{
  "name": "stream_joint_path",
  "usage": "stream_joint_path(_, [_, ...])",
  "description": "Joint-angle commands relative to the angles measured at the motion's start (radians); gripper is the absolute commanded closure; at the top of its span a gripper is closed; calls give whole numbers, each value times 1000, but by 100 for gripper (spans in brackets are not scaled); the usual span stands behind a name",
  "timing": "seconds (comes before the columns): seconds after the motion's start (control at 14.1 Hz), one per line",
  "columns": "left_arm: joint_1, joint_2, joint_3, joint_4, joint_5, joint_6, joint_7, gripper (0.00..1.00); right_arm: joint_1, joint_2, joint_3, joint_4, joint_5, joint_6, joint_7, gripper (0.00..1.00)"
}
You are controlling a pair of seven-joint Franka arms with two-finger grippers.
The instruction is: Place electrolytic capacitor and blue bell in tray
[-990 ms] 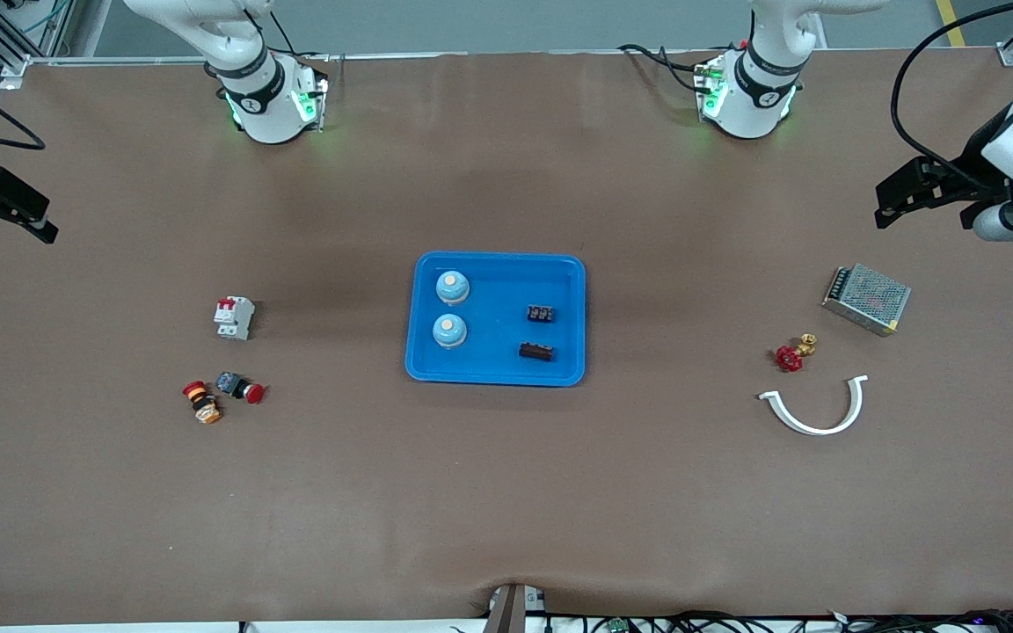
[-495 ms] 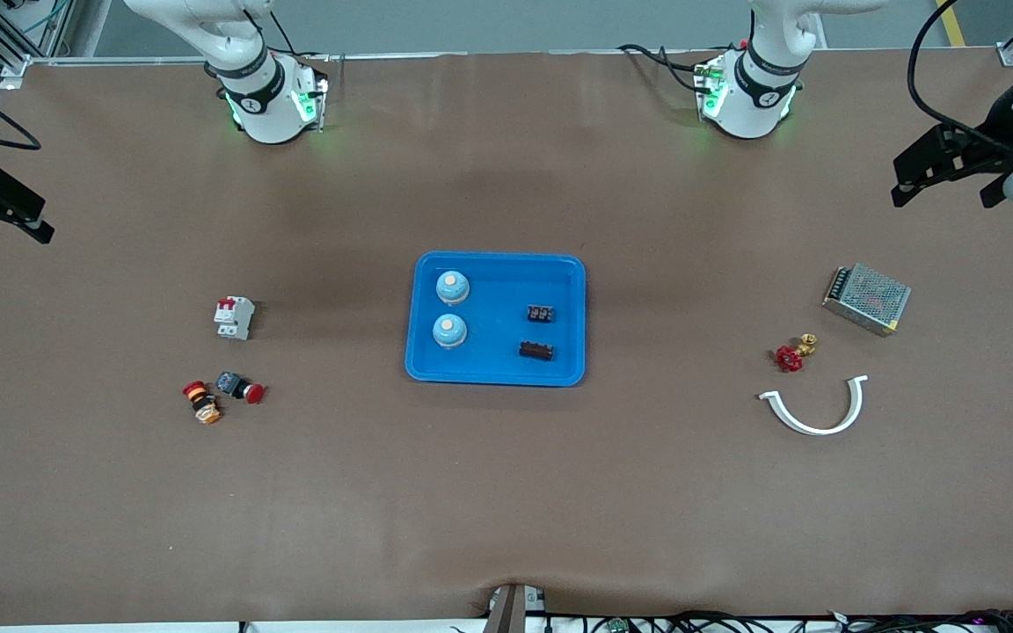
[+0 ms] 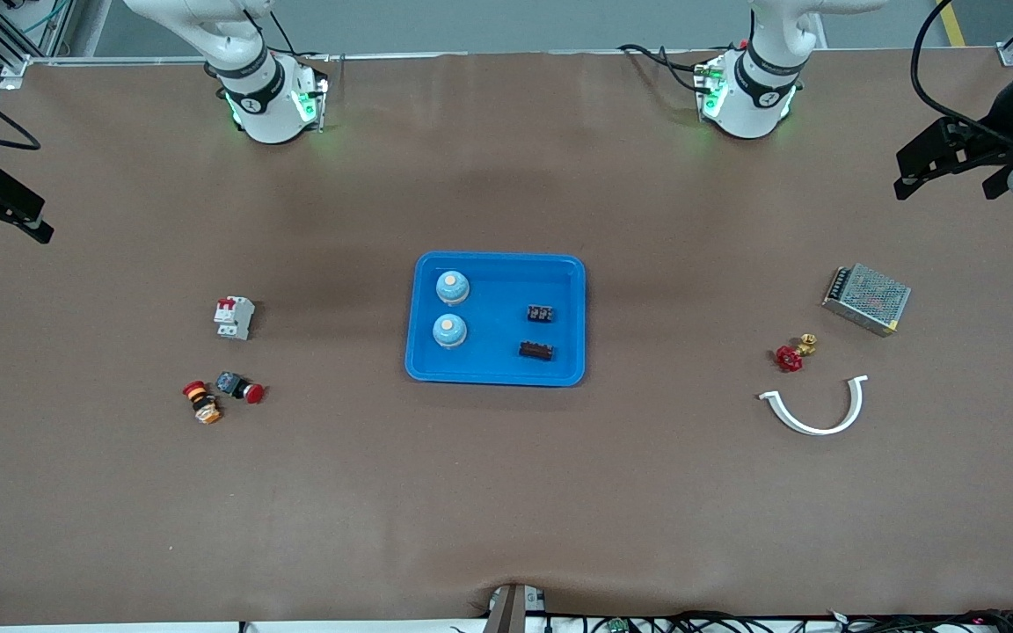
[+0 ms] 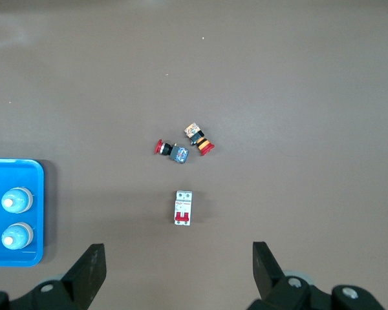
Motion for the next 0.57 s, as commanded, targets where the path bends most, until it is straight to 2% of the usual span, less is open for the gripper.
stream_joint_path(0.0, [3, -12, 4, -10, -23, -10, -10, 0, -24, 13, 17, 24, -5, -8, -11, 0])
stream_joint_path(0.49, [3, -7, 4, -13, -11, -30, 60, 0, -44, 13, 15, 26, -7, -5, -116, 0])
